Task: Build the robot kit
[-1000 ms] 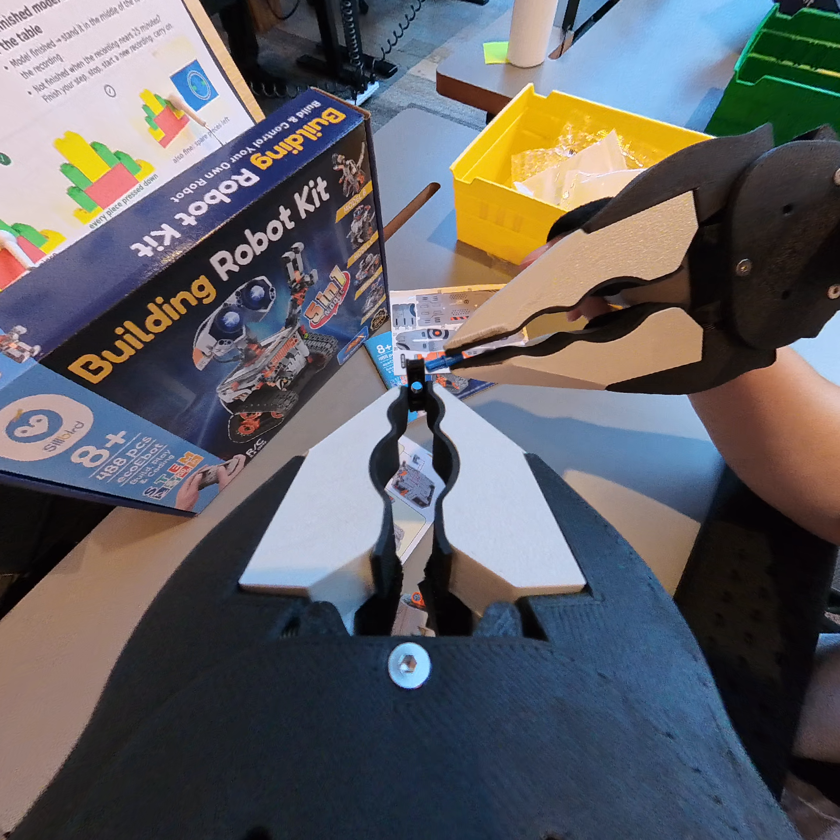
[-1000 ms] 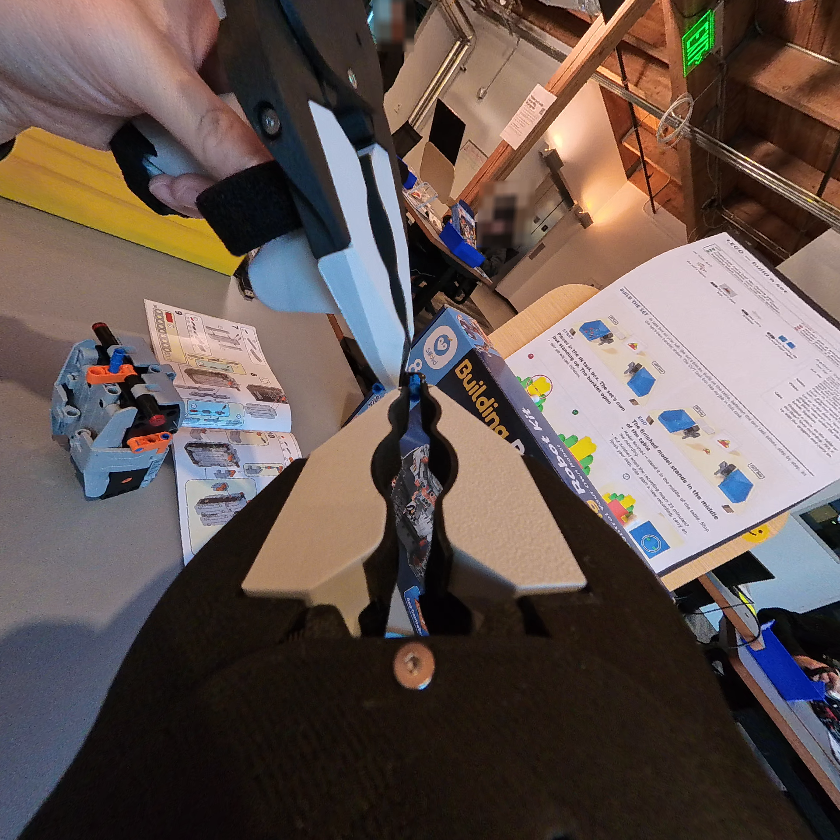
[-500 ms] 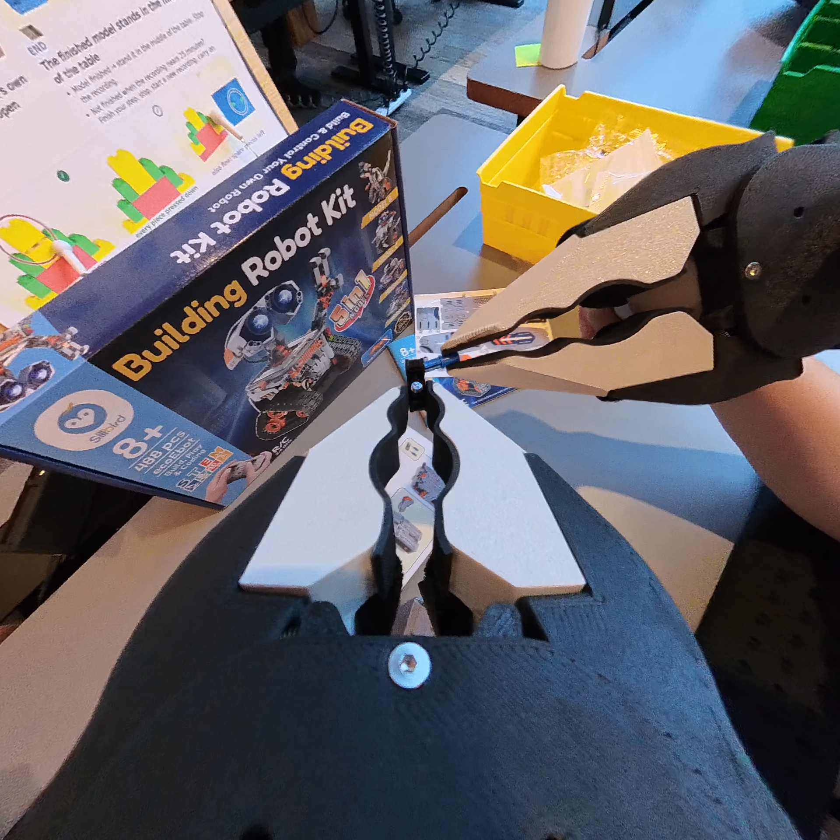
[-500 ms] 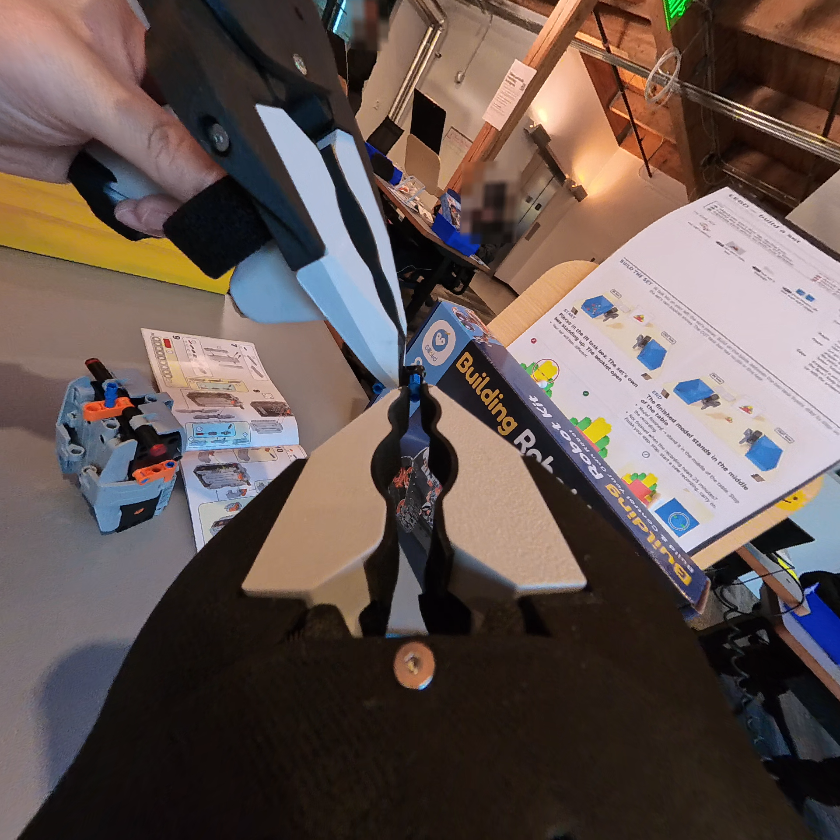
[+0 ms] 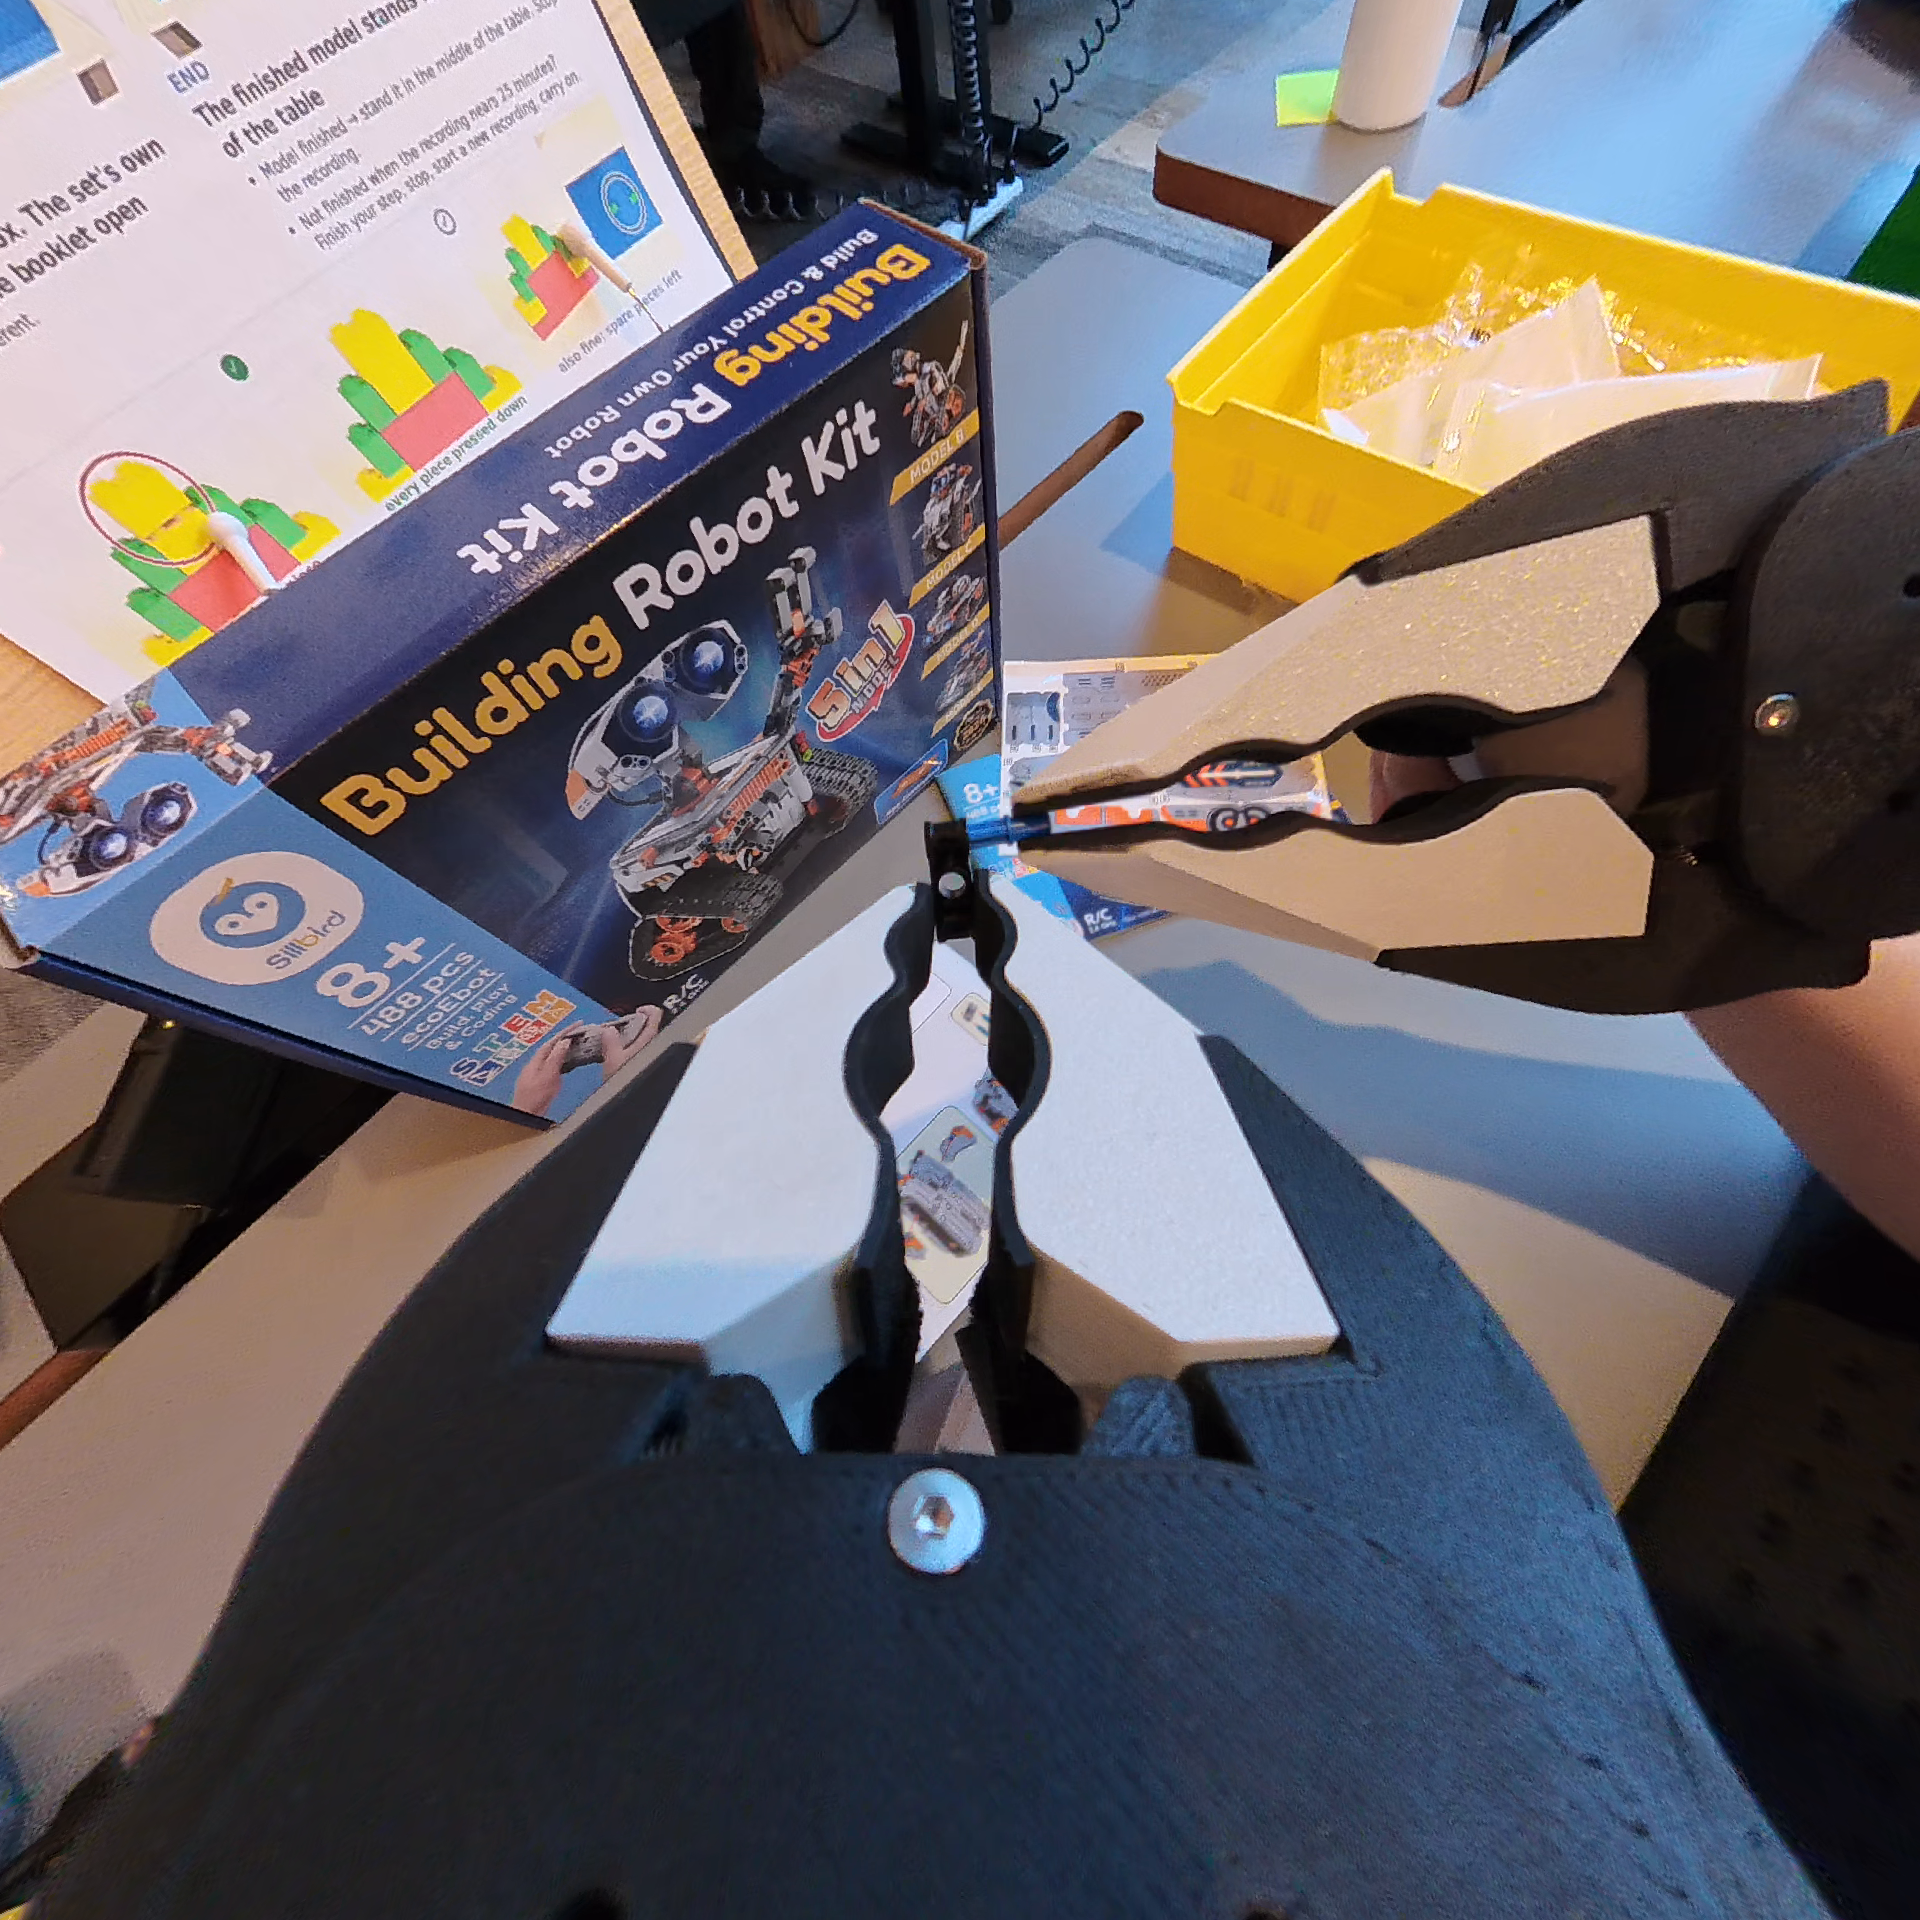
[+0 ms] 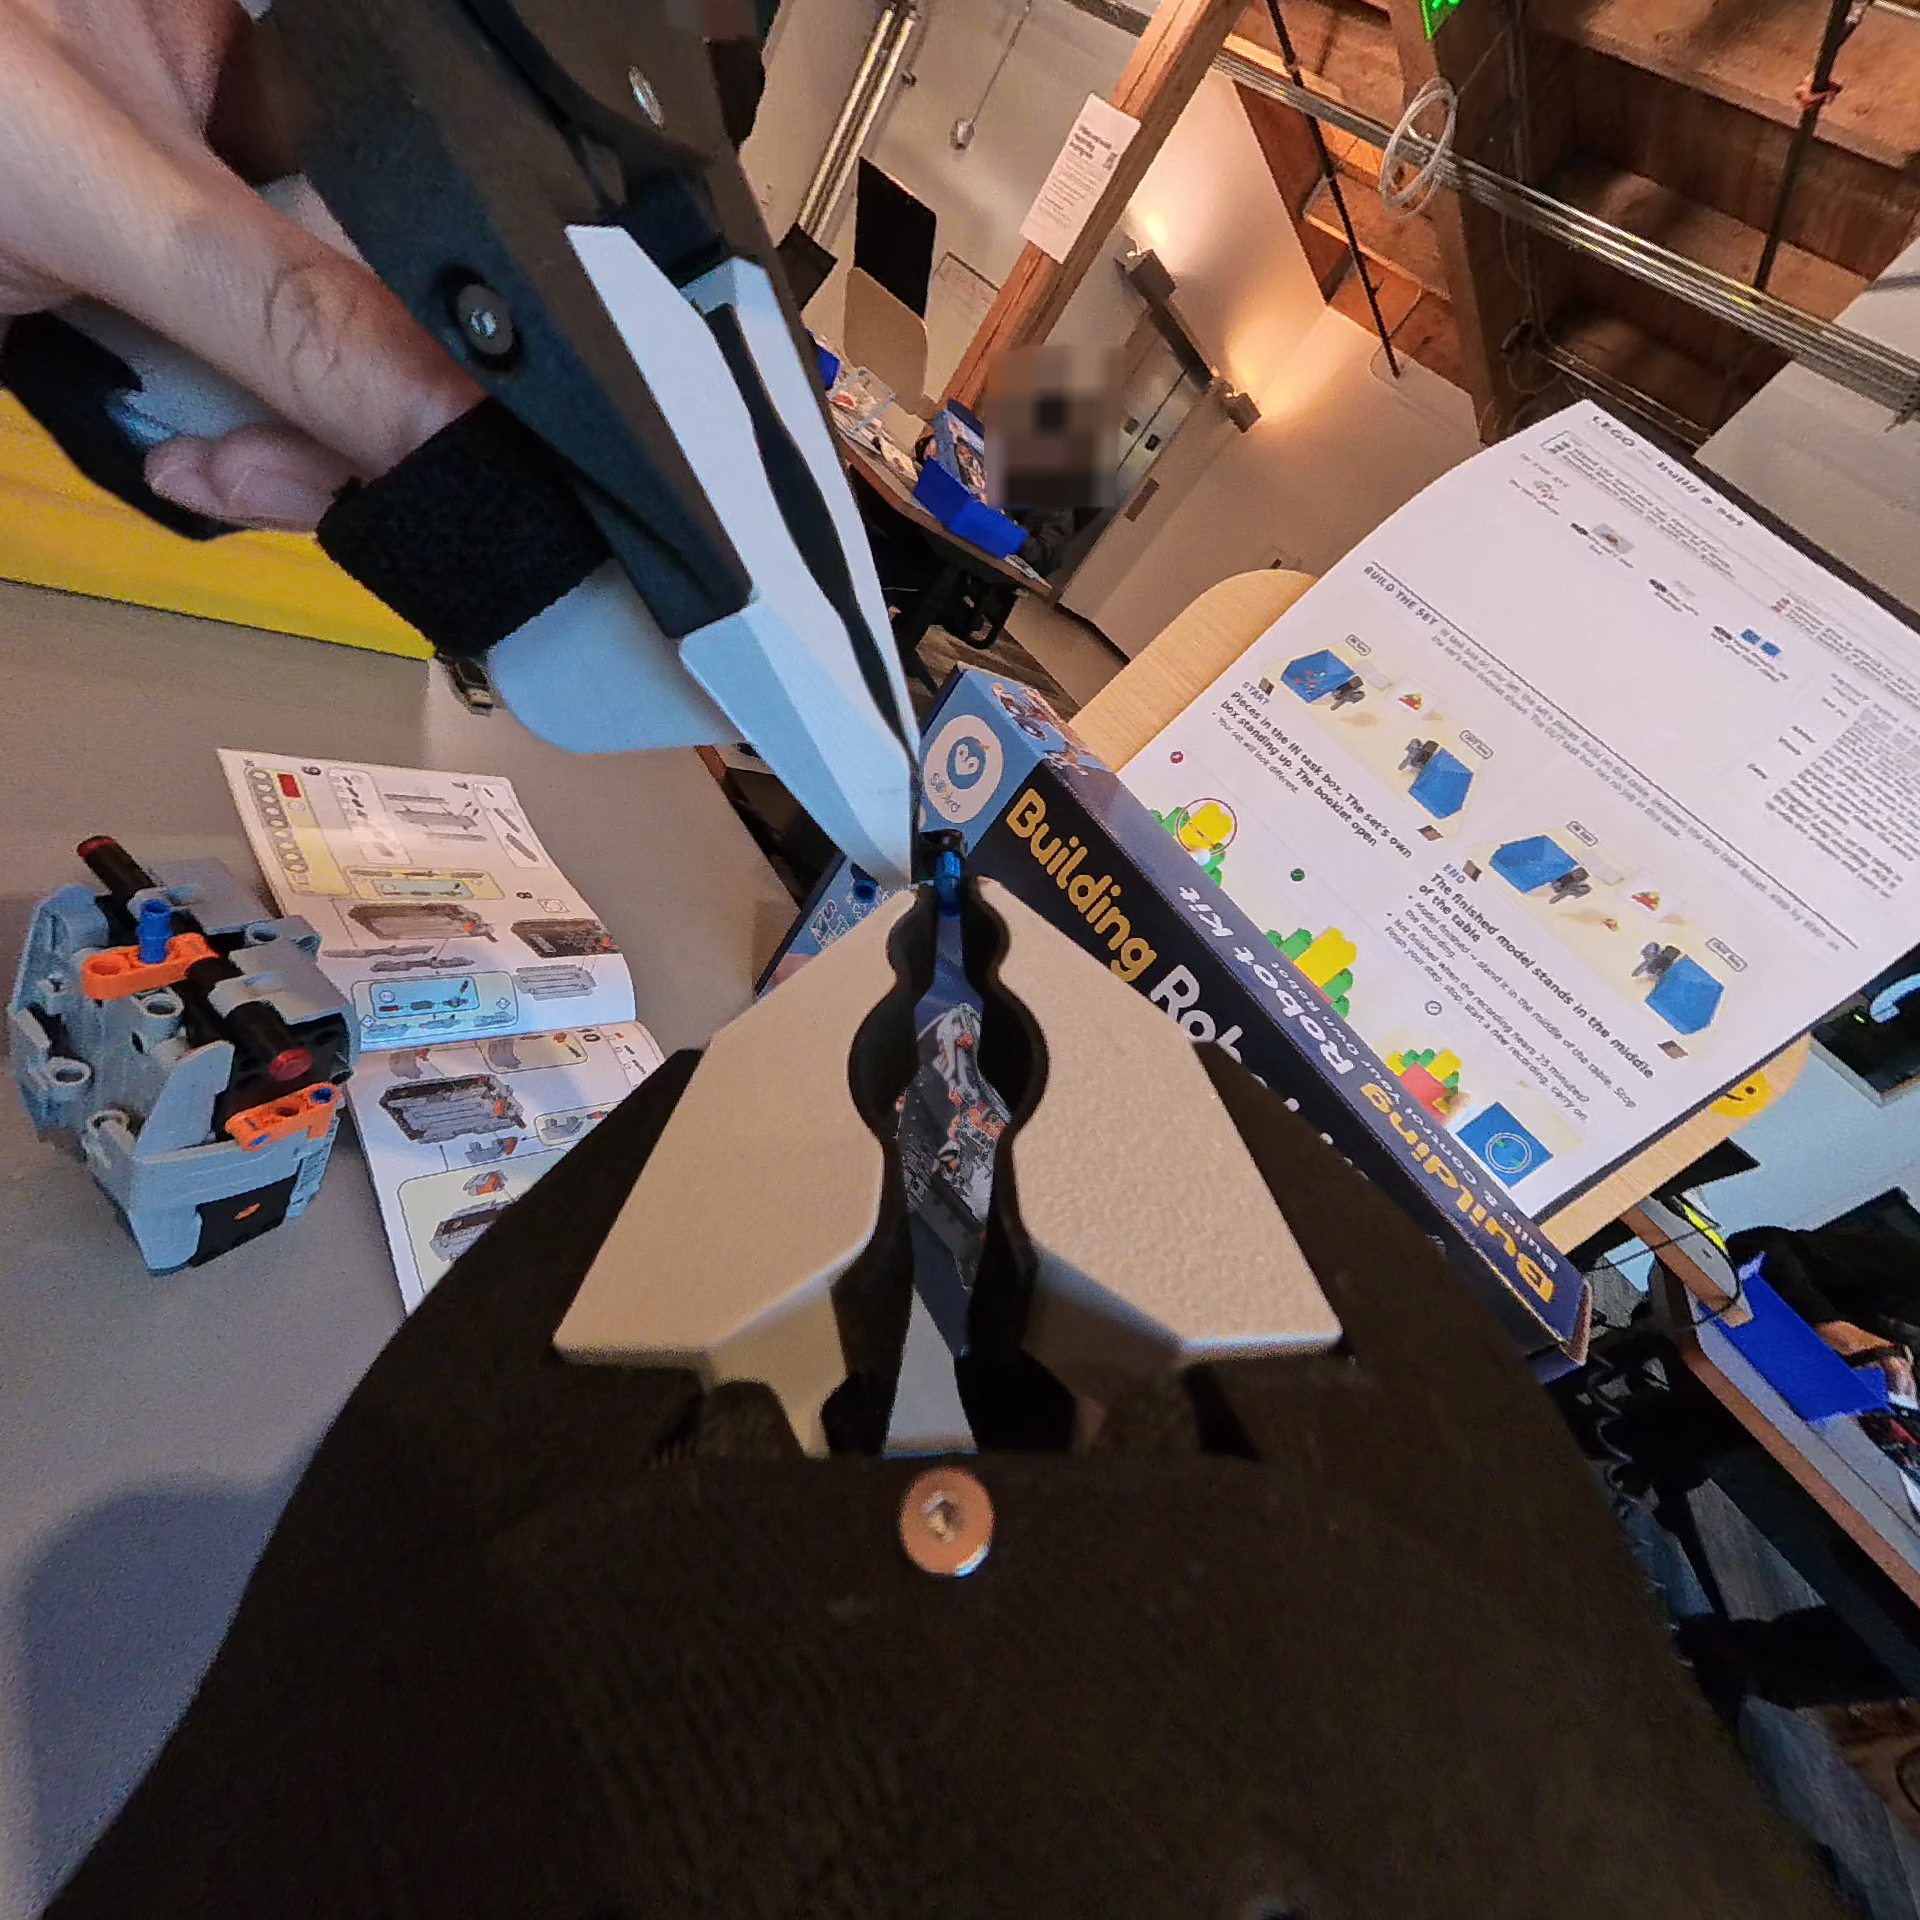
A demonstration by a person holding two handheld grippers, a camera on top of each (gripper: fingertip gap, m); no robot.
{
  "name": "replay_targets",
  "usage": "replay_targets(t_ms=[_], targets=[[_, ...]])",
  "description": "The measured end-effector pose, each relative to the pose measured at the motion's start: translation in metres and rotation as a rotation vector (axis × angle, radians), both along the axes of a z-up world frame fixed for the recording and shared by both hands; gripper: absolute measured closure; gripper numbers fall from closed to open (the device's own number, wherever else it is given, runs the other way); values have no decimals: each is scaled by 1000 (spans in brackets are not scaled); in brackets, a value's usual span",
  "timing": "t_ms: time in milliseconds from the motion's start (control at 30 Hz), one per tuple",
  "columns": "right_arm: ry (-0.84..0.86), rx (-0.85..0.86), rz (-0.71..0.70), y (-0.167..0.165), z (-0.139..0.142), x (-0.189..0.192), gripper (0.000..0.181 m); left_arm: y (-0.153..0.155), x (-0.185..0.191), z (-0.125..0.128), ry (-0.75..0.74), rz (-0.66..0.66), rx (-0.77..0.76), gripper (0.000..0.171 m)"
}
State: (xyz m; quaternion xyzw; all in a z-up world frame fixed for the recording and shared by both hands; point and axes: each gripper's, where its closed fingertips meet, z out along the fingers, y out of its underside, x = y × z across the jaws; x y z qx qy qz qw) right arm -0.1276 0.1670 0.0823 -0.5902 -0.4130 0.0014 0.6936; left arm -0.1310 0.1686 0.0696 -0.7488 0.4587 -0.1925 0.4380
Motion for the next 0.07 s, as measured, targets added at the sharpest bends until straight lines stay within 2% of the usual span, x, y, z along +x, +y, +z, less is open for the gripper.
replay_targets(t_ms=[67], targets=[[-19,-2,16,-1,-2,-1,178,-1,-1,-2,32,-13,21,166]])
